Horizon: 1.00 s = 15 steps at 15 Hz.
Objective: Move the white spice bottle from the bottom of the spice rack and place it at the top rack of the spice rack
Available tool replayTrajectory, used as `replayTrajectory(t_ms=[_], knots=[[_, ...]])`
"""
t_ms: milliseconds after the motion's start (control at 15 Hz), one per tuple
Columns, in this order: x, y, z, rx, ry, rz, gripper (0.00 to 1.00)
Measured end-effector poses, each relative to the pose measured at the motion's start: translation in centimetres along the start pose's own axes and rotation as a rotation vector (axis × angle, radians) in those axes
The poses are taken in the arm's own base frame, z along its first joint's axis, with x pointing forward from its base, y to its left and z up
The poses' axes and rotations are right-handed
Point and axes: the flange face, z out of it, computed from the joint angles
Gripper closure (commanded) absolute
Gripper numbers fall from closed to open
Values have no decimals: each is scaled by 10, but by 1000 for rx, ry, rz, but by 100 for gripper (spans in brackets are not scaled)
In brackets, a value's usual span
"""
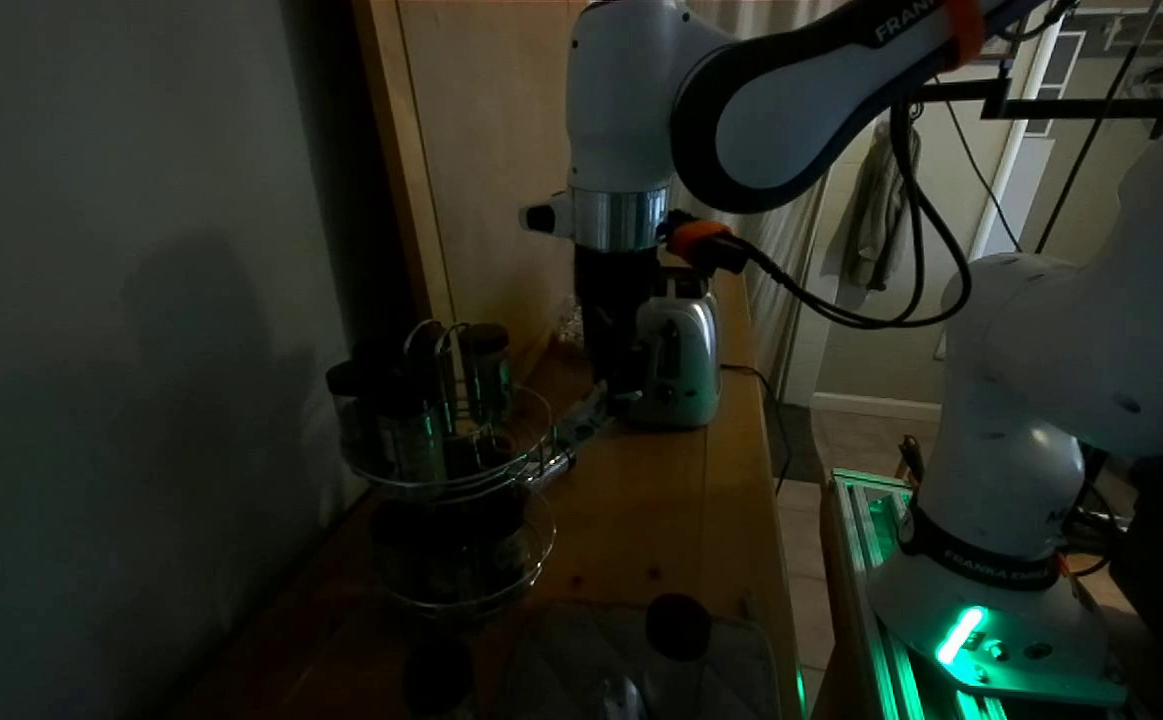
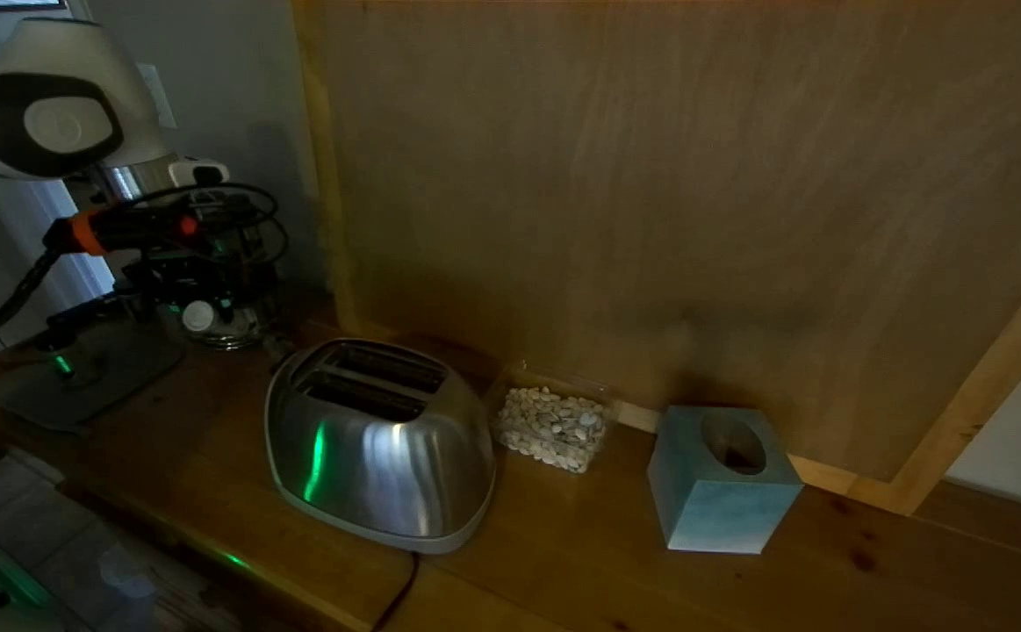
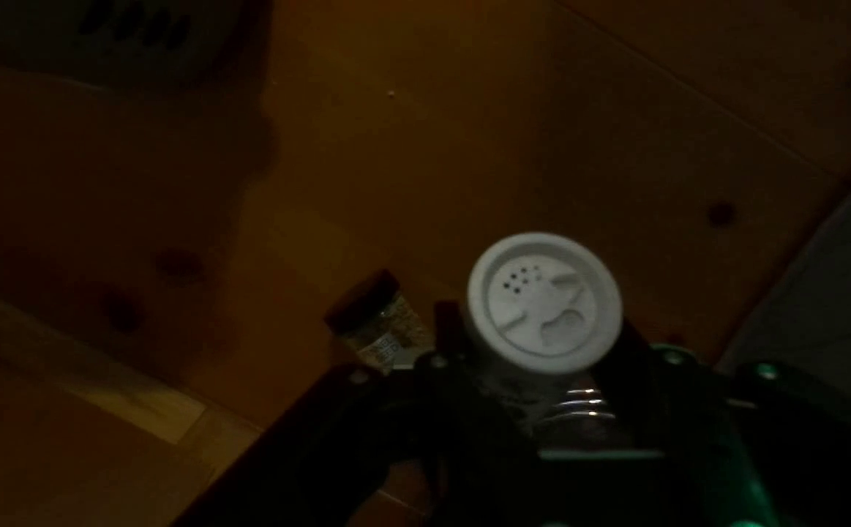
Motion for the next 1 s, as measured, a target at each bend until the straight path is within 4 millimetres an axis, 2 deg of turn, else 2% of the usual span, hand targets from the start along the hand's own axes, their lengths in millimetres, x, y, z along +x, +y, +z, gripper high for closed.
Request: replayTrajectory(t_ms=[333, 400, 533, 600, 800, 1000], knots=[[9, -2, -20, -144, -18, -191, 80], [10, -1, -22, -164, -24, -229, 55], [10, 0, -21, -165, -25, -231, 55], [10, 0, -21, -165, -25, -231, 80], [10, -1, -21, -169, -27, -235, 80], [12, -4, -27, -244, -53, -334, 80]])
